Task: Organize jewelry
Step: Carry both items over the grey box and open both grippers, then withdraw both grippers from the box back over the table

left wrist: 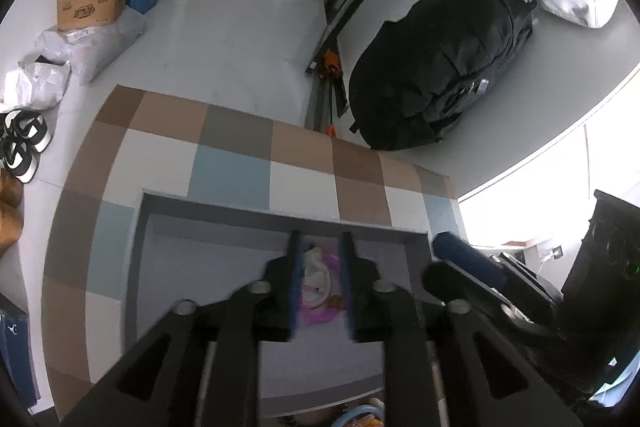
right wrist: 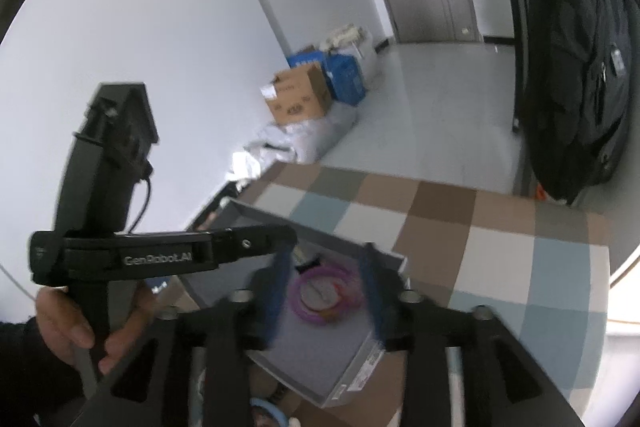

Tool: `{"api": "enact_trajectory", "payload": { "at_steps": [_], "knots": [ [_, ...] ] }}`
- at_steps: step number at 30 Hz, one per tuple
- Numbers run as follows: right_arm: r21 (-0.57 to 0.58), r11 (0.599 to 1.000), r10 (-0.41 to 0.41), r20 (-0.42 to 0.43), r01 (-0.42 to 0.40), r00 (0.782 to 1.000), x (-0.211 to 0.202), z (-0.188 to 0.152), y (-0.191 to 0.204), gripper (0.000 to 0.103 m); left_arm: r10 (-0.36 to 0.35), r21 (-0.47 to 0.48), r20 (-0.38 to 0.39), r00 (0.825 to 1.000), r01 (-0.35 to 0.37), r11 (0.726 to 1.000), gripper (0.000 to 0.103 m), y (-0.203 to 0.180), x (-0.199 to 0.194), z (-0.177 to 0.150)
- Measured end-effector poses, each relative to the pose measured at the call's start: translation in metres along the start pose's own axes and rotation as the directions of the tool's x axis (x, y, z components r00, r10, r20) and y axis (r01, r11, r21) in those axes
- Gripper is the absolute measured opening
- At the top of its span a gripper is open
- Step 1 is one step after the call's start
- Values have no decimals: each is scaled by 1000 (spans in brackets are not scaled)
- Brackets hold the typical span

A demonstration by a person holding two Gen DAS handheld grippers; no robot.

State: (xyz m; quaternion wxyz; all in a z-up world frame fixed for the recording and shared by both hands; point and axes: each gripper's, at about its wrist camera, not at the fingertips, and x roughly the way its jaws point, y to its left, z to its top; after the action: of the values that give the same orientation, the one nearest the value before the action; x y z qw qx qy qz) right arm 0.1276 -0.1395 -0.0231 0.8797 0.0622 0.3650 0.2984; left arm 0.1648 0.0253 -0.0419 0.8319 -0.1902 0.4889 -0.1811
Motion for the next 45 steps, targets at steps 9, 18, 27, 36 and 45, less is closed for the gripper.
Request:
{"api": "enact_trajectory", "payload": {
  "at_steps": [9,18,27,36,45],
  "knots": [
    [64,996,-62,83,57,995,-19,-1,-18,82,6,26,49,999,-8,1000,64,-4,-10,-4],
    [169,983,-94,89,78,992,-32,-6,-35,101,167,87,100,981,-176,981,64,-15,-18,-15],
    [125,985,-131,108,118,985,-53,-20,-19,103,242,81,198,950,-262,962,76,-21,-51,-37],
    [50,989,-144,118,139,982,-73,-43,10,103,351,60,228,908,-373,926,83,-19,-67,-69],
    [91,990,-114,32,111,993,-73,-70,23,103,353,91,176,919,-372,924,85,-15,-62,-100]
  ]
}}
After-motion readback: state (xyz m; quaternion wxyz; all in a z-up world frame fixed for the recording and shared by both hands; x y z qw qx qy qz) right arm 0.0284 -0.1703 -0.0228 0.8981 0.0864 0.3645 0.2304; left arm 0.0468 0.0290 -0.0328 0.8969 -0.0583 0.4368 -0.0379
